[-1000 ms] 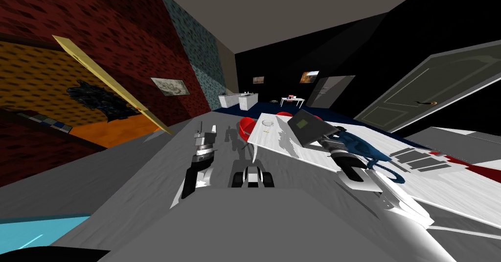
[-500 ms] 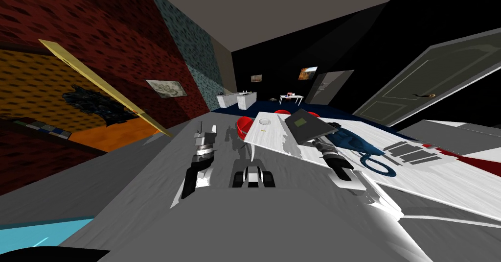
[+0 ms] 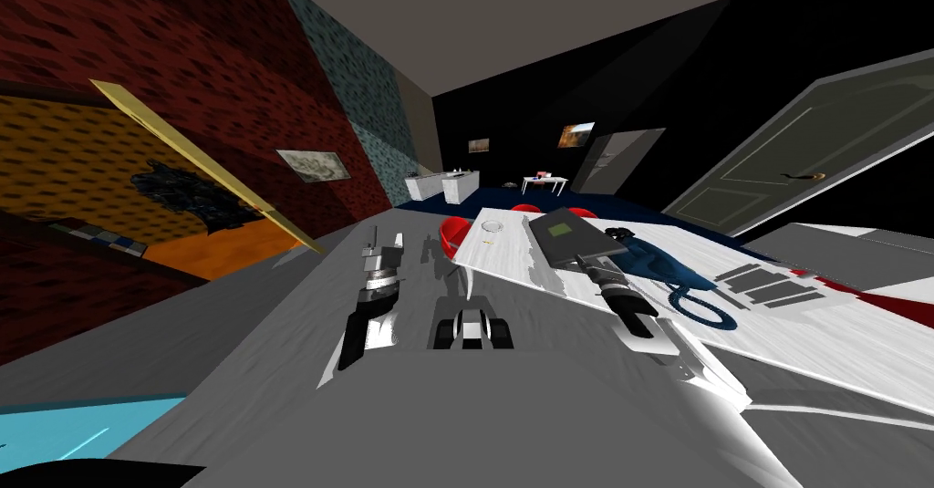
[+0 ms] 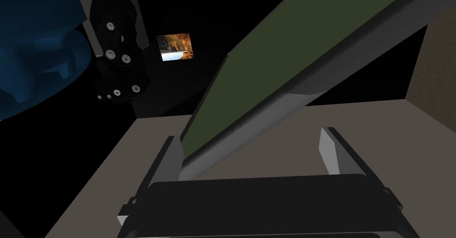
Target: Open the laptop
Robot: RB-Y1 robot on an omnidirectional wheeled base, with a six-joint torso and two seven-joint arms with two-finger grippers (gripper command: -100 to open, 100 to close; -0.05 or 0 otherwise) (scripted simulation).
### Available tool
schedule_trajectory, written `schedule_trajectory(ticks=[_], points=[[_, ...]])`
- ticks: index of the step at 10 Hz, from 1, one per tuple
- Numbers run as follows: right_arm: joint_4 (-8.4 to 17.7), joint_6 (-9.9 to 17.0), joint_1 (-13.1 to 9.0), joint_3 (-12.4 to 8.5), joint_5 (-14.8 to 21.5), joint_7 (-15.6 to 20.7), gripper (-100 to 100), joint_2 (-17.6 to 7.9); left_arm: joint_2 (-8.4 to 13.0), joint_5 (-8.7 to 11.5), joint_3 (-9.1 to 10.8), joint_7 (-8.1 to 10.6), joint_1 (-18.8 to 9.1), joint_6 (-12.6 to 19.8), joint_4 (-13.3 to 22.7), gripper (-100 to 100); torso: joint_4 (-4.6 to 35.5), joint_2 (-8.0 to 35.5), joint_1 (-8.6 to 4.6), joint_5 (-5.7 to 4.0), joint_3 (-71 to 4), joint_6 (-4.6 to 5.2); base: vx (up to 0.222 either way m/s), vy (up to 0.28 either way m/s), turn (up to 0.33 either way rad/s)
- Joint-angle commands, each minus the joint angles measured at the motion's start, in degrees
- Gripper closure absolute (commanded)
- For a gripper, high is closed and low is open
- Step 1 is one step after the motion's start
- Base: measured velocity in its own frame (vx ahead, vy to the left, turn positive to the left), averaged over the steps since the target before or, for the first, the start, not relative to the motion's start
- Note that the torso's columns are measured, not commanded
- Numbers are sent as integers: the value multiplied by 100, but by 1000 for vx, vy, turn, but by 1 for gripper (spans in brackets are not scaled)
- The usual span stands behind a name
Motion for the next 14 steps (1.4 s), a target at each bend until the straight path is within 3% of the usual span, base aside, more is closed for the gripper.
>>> schedule_trajectory(ticks=[1,14], points=[[-184,28,112,-26,352,306,-100,-57,0,0,0,0,0,0,0,0,1,4,-5,-2,2,5,-2,-20,48],[-926,165,655,-157,2146,1845,-100,-268,0,0,0,0,0,0,0,0,1,7,-7,-3,4,6,-8,-28,43]])
